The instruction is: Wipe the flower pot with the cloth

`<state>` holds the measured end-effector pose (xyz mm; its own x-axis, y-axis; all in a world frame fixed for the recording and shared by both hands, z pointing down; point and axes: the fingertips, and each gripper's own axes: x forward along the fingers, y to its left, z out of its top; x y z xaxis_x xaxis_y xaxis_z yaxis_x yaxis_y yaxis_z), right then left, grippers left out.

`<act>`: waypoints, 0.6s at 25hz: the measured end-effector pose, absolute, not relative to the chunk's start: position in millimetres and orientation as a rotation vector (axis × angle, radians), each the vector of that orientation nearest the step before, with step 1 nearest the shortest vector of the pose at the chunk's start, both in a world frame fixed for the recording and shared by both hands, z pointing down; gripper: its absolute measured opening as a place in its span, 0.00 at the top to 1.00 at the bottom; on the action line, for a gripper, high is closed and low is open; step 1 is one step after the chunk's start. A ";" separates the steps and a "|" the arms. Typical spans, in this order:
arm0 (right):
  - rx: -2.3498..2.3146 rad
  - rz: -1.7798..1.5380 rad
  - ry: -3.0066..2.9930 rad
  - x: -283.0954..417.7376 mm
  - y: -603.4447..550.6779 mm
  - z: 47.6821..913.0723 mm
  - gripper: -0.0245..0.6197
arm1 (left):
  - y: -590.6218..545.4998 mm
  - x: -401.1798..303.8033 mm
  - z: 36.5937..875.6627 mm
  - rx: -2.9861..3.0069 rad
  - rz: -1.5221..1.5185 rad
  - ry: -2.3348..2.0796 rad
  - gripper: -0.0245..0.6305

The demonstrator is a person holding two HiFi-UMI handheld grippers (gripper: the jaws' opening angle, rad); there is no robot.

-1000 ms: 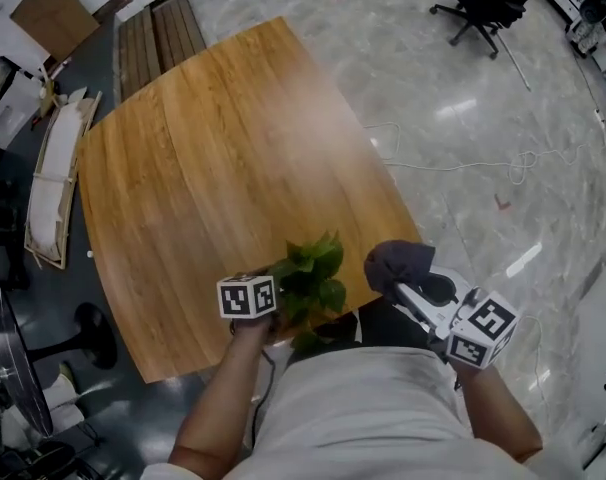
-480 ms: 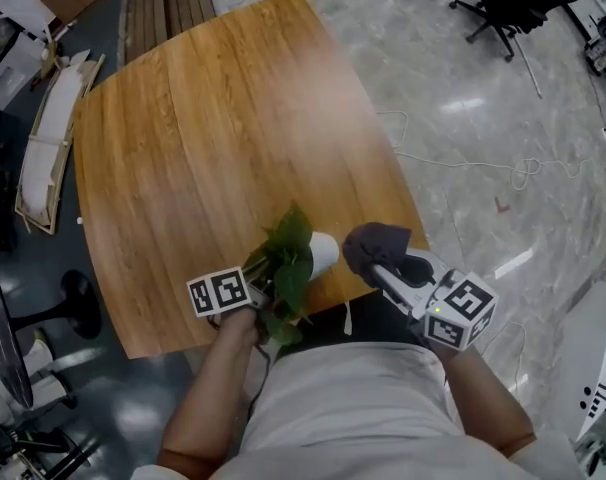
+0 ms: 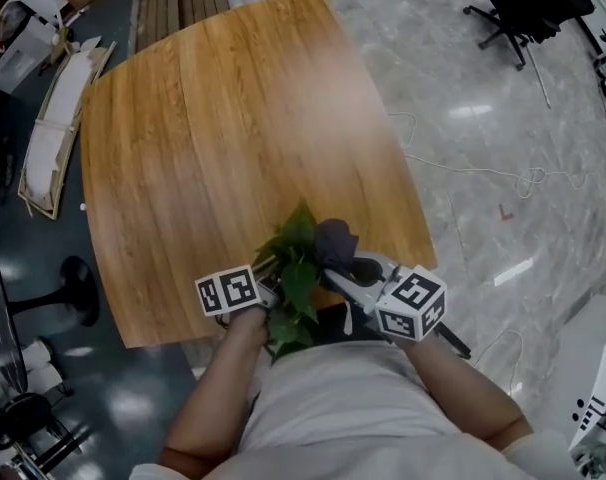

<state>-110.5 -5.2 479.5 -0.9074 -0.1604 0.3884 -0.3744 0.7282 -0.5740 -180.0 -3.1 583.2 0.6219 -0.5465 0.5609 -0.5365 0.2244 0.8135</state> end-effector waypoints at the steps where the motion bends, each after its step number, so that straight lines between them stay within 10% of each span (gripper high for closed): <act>1: 0.423 0.991 -2.603 -108.3 -6.7 490.4 0.84 | 0.9 -181.5 589.5 1.394 -0.011 -0.988 0.95; 15: 0.475 1.192 -2.414 -90.5 -26.6 585.9 0.85 | 23.9 -188.8 634.3 1.226 -0.048 -0.975 0.94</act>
